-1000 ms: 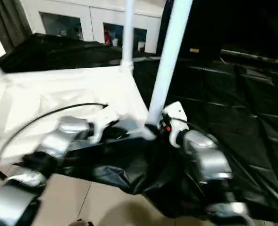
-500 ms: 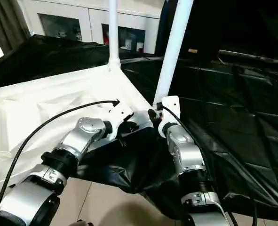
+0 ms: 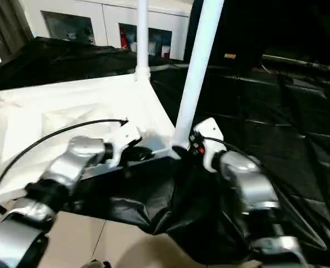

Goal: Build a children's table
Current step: Rotate leg to tighten

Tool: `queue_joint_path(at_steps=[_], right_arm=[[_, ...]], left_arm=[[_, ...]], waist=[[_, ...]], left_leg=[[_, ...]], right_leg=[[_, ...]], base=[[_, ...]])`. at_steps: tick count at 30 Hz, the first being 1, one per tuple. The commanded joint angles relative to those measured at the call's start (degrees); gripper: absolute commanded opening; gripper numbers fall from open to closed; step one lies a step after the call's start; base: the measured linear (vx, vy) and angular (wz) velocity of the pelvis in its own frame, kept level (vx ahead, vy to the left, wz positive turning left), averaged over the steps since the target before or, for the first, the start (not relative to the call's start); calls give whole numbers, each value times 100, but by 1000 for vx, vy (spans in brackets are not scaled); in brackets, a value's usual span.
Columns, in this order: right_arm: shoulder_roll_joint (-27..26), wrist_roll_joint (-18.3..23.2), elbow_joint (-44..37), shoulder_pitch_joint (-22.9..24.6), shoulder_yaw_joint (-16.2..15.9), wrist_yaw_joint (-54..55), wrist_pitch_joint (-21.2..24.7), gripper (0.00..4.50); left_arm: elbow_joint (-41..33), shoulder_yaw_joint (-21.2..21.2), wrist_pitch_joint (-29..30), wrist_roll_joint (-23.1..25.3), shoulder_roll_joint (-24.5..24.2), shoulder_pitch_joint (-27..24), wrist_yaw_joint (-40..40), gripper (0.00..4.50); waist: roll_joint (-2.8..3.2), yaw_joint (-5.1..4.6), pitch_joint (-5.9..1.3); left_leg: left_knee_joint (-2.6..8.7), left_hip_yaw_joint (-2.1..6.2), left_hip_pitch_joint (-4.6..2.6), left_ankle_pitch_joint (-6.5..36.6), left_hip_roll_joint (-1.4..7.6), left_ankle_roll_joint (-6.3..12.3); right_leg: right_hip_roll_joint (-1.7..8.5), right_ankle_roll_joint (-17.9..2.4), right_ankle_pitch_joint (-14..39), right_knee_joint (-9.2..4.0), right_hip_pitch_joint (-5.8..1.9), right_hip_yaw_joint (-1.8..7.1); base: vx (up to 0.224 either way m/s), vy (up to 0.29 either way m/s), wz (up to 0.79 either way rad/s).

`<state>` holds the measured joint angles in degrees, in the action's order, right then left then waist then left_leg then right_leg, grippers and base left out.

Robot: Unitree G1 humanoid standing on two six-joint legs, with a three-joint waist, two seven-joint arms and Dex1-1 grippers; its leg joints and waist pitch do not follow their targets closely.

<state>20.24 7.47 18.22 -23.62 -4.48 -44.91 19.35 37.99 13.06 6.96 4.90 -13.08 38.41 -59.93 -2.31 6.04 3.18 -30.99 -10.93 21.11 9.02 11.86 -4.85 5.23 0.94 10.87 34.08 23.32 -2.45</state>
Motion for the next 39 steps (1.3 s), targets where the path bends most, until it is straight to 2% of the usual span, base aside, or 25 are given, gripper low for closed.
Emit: queue_joint_path(at_steps=[1,4,5,7,11,14,18,21,24,29,35,37,39], right_arm=[[38,186,-138,144,-286,-519,73,309],[308,304,-320,273,-329,-1024,38,309],[308,304,-320,273,-329,-1024,38,309],[428,371,-388,325,-385,-1241,44,309],[538,362,-415,350,-464,-1453,1,309],[534,371,-415,342,-480,-1521,-21,309],[520,421,-475,346,-531,-1682,-30,309],[560,459,-534,392,-602,-1803,-26,273],[580,445,-528,417,-633,-1847,-33,258],[590,424,-492,427,-686,-1919,-46,249],[540,425,-466,440,-704,-1907,-57,246],[474,415,-432,456,-663,-1787,-83,245],[114,195,-8,382,-428,-883,-285,245]], left_arm=[[-198,103,-218,-352,18,-136,-563,0],[-591,250,0,-526,-282,-356,-1261,0],[-591,250,0,-526,-282,-356,-1261,0],[-767,326,78,-606,-382,-465,-1501,0],[-857,338,66,-625,-386,-536,-1571,0],[-922,354,92,-645,-392,-565,-1605,0],[-1033,384,147,-670,-405,-608,-1666,0],[-1129,413,197,-674,-424,-656,-1685,0],[-1160,414,212,-656,-421,-679,-1679,0],[-1234,398,263,-645,-424,-721,-1614,0],[-1185,343,268,-594,-400,-714,-1427,0],[-1087,299,265,-515,-334,-671,-1176,0],[-604,153,318,-192,-66,-426,-135,0]], waist=[[-82,30,-285],[-73,28,-294],[-70,22,-288],[-66,32,-277],[-66,69,-261],[-79,66,-263],[-80,84,-272],[-95,113,-275],[-121,112,-259],[-115,107,-241],[-105,104,-245],[-95,104,-245],[-97,99,-227]], left_leg=[[245,14,-14,822,106,551],[236,10,-41,784,130,608],[230,2,-29,708,128,625],[223,-16,-50,812,138,620],[241,-23,-76,1091,152,492],[251,-10,-64,1164,147,409],[241,-13,-77,1056,153,429],[219,-21,-65,913,139,499],[221,-21,-59,944,136,518],[239,-9,-62,1118,143,445],[230,-8,-62,1042,134,459],[227,-8,-58,1053,135,459],[238,-15,-73,1211,138,413]], right_leg=[[240,-1210,175,-316,-281,171],[240,-1357,42,-283,-282,163],[224,-1398,-54,-266,-288,169],[224,-1465,22,-276,-269,170],[250,-1388,508,-321,-252,185],[263,-1291,749,-337,-254,190],[256,-1296,610,-315,-248,191],[247,-1323,388,-285,-258,187],[251,-1292,514,-299,-253,188],[260,-1193,908,-333,-237,193],[249,-1207,733,-316,-238,191],[245,-1220,705,-310,-237,191],[257,-1193,945,-354,-201,198]], base=[[0,0,0],[0,0,0],[0,0,0],[0,0,0],[0,0,0],[0,0,0],[0,0,0],[0,0,0],[0,0,0],[0,0,0],[0,0,0],[0,0,0],[0,0,0]])
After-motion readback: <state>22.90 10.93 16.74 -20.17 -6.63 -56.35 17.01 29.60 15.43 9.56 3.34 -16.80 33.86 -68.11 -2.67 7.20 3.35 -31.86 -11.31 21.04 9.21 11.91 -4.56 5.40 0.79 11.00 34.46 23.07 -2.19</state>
